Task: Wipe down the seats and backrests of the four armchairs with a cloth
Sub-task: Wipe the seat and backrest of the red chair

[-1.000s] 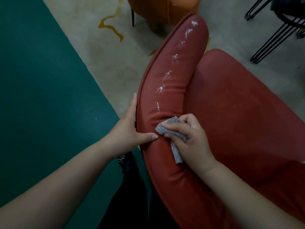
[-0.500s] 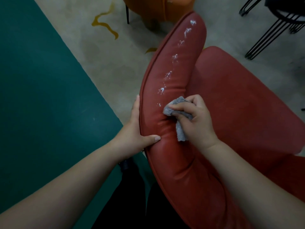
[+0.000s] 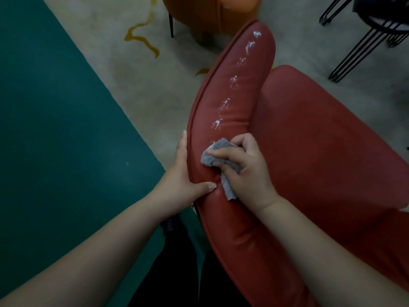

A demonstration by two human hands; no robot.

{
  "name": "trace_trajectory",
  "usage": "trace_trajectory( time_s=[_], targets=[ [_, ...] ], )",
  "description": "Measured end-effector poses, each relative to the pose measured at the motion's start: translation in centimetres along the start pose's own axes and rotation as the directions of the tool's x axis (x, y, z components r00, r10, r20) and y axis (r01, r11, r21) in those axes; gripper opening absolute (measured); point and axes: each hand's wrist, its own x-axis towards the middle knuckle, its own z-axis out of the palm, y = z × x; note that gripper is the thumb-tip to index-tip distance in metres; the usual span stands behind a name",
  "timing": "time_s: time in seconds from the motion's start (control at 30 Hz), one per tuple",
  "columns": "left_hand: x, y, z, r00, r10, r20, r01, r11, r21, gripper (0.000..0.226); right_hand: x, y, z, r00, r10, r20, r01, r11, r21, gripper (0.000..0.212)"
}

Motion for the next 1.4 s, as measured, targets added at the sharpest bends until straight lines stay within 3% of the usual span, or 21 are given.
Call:
trace_trajectory(
  time_s=[0.2, 0.47, 0.6, 0.73, 0.87, 1.0, 1.1, 1.2, 1.4],
  targets=[
    [0.4, 0.2, 0.1, 0.995, 0.036, -0.095, -0.034, 0.999, 0.02, 0.119, 6.0, 1.0, 0.8, 0.971, 0.15, -0.187, -0.145, 0.989, 0.041, 0.025],
    [2.5, 1.3, -1.4, 0.998, 0.038, -0.057, -0.038, 0.999, -0.012, 0.123, 2.5, 1.3, 0.0, 0.996, 0.078, -0.045, -0.076, 0.996, 0.053, 0.027],
    [4.3, 2.2, -2.0, 0.998, 0.052, -0.043, -0.051, 0.998, 0.026, 0.123, 8.0, 2.1, 0.2, 0.99, 0.084, -0.115, -0.087, 0.996, -0.028, 0.025],
    [6.2, 3.0, -2.8, 0.997, 0.079, 0.026, -0.08, 0.996, 0.036, 0.123, 8.7, 2.3, 0.1, 0.962, 0.188, -0.196, -0.183, 0.982, 0.042, 0.027],
    [8.0, 3.6, -3.9, 0.992, 0.094, 0.085, -0.101, 0.992, 0.079, 0.12, 5.5, 2.2, 0.5, 0.964, 0.187, -0.191, -0.18, 0.982, 0.051, 0.026],
    [10.2, 4.6, -4.9, 0.982, 0.121, 0.142, -0.138, 0.983, 0.121, 0.12, 11.3, 3.5, 0.1, 0.955, 0.167, -0.244, -0.185, 0.981, -0.054, 0.023],
    [11.7, 5.3, -5.6, 0.967, 0.131, 0.219, -0.161, 0.979, 0.126, 0.121, 14.4, 4.3, -0.5, 0.932, 0.208, -0.298, -0.225, 0.974, -0.025, 0.023],
    [12.5, 6.0, -6.4, 0.951, 0.132, 0.28, -0.187, 0.966, 0.178, 0.121, 12.0, 3.3, -0.1, 0.903, 0.299, -0.308, -0.289, 0.954, 0.078, 0.029],
    [14.3, 6.9, -7.3, 0.927, 0.147, 0.345, -0.237, 0.942, 0.238, 0.126, 9.6, 2.8, 1.2, 0.903, 0.266, -0.336, -0.256, 0.964, 0.076, 0.025]
  ],
)
